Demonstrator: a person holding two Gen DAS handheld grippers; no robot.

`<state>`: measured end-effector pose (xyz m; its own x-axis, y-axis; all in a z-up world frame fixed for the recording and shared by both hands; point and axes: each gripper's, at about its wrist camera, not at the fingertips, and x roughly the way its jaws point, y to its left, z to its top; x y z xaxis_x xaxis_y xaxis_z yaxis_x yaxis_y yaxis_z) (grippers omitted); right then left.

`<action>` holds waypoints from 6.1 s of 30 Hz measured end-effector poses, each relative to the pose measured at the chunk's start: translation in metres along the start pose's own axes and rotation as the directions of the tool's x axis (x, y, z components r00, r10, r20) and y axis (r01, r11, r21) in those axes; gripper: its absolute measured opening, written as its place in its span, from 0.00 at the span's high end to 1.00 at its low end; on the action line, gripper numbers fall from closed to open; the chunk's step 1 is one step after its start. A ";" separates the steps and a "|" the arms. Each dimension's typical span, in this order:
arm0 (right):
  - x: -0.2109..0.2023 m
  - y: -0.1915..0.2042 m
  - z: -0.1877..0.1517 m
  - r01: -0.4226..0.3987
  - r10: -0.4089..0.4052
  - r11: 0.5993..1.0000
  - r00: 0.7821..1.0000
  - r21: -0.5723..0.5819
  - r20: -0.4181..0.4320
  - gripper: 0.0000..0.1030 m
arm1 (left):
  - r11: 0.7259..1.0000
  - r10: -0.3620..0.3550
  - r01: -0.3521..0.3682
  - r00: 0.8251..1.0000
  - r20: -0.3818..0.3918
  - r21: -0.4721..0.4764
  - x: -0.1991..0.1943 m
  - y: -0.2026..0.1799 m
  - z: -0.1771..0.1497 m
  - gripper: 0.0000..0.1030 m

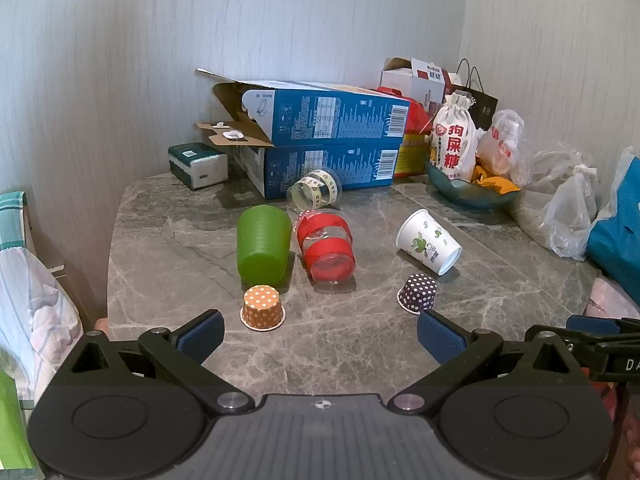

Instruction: Flip cup upright

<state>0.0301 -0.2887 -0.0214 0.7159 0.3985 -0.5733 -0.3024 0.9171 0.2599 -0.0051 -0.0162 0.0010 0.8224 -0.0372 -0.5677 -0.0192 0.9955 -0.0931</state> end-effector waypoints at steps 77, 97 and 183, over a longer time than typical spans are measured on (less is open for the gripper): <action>0.150 0.060 0.082 -0.088 0.075 0.995 0.973 -0.046 -0.218 0.01 | 0.967 -0.215 0.206 0.976 -0.041 -0.151 0.047 0.085 -0.016 0.00; 0.253 0.076 0.095 -0.028 0.015 0.999 0.908 -0.024 -0.419 0.21 | 0.966 -0.189 0.185 0.982 -0.004 -0.182 0.030 0.114 -0.027 0.00; 0.052 0.044 -0.077 -0.218 0.217 0.976 0.947 0.021 -0.235 0.43 | 0.944 -0.314 0.242 0.867 -0.388 -0.223 0.091 -0.027 -0.040 0.27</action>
<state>0.0058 -0.2265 -0.0992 0.4647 0.5797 -0.6693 -0.4380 0.8075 0.3952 0.0479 -0.0504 -0.0806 0.4985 -0.3784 -0.7799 0.0541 0.9115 -0.4076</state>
